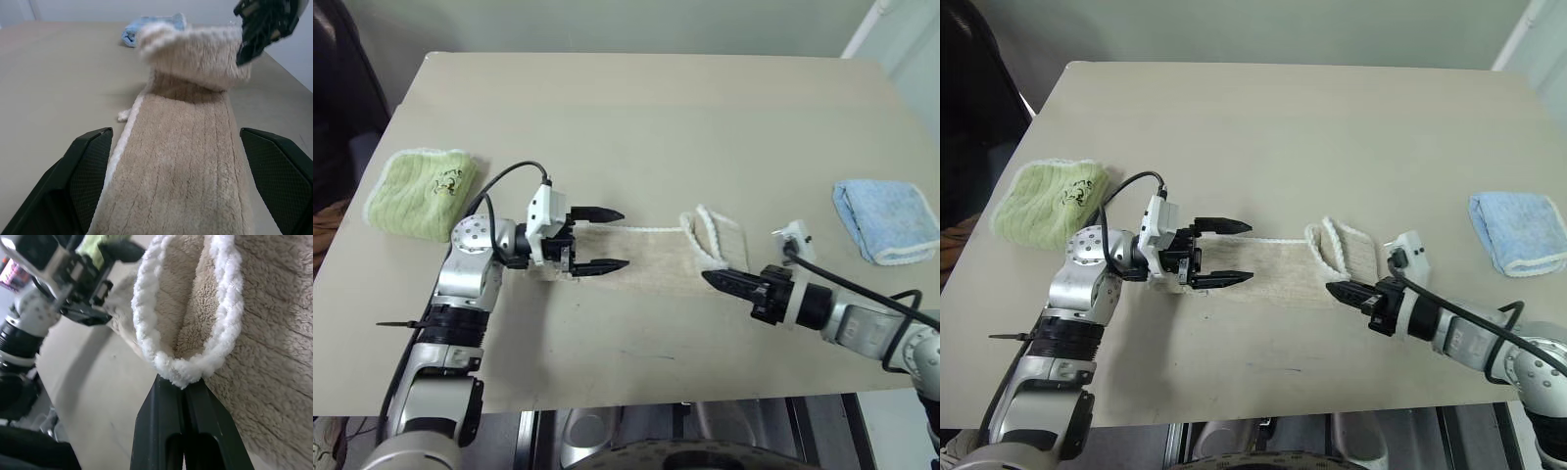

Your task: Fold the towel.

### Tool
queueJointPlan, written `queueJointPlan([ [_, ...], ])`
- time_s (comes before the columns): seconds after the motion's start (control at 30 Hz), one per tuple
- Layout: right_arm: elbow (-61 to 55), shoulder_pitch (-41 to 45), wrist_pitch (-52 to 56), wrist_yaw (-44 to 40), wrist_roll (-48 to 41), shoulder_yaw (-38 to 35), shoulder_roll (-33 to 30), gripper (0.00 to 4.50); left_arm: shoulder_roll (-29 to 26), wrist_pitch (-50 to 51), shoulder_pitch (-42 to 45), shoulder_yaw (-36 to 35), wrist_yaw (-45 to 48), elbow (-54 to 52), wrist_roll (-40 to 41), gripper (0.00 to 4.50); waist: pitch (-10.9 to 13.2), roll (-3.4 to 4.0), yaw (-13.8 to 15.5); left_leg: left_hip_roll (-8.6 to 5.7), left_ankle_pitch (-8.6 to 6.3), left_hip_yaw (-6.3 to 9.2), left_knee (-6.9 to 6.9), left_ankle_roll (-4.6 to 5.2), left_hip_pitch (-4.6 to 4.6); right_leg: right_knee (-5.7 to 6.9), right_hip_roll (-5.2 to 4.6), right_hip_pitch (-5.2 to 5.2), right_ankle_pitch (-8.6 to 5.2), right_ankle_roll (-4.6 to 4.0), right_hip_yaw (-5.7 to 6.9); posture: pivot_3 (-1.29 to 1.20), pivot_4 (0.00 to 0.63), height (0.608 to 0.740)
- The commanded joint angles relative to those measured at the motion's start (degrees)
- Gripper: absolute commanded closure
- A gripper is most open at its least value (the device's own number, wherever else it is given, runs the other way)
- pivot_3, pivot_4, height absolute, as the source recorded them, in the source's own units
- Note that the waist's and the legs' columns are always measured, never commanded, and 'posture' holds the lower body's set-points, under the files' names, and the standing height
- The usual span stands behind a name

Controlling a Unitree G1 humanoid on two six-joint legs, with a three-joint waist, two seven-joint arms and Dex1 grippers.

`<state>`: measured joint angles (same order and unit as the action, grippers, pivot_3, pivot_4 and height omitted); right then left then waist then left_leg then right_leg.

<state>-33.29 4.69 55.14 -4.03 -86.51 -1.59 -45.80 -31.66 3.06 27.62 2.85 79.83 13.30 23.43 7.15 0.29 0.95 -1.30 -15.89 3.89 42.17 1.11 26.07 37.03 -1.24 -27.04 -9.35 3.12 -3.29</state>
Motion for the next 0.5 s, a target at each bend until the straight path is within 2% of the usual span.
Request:
queueJointPlan([
  [0.03, 0.0, 2.5, 0.8, 1.3, 2.8, 2.9, 2.1, 4.48, 0.0, 0.4, 0.8, -0.1, -0.4, -2.5, 0.4, 0.0, 0.0, 0.0, 0.0, 0.0, 0.01, 0.0, 0.0, 0.0, 0.0, 0.0, 0.0, -0.01, 0.02, -0.03, 0.0, 0.0, 0.15, 0.703],
  [0.2, 2.6, 5.5, 2.1, 3.5, 5.6, 4.8, 5.3, 4.48, -0.1, 0.4, 0.6, 0.1, -0.6, -2.9, 0.2, 0.0, 0.0, 0.0, -0.1, 0.01, 0.05, 0.0, 0.01, 0.07, 0.0, 0.01, 0.0, -0.01, 0.06, -0.09, 0.0, 0.0, 0.15, 0.703],
  [0.5, 2.2, 6.1, 5.2, 3.8, 5.2, 5.2, 6.4, 4.48, 0.0, -1.2, 0.5, 0.1, -0.7, -2.0, -0.7, 0.0, 0.0, 0.0, -0.1, 0.01, 0.09, 0.0, 0.01, 0.05, 0.01, 0.01, 0.0, -0.02, 0.03, -0.27, 0.0, 0.0, 0.15, 0.703],
])
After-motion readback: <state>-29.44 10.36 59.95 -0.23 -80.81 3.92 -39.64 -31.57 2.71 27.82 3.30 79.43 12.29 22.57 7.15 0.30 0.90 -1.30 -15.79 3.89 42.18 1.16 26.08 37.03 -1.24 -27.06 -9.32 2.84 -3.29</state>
